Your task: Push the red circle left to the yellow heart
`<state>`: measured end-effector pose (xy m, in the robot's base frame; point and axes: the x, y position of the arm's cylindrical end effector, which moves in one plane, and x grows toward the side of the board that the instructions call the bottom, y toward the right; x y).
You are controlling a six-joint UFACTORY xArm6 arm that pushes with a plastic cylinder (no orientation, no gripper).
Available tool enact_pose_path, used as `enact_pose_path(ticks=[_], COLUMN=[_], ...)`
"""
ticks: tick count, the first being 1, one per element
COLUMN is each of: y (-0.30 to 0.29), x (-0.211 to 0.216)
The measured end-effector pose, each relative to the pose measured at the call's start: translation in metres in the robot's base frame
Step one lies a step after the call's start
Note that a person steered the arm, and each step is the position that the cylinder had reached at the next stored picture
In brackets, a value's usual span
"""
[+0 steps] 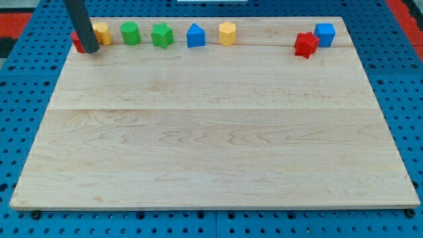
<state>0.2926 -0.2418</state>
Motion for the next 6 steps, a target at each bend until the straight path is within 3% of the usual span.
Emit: enact_pose_path(ticks=[1,3,5,6], y=[-0.004,-0.024,-0.049,-0.063], x=[0.042,-0.021,0.011,0.004])
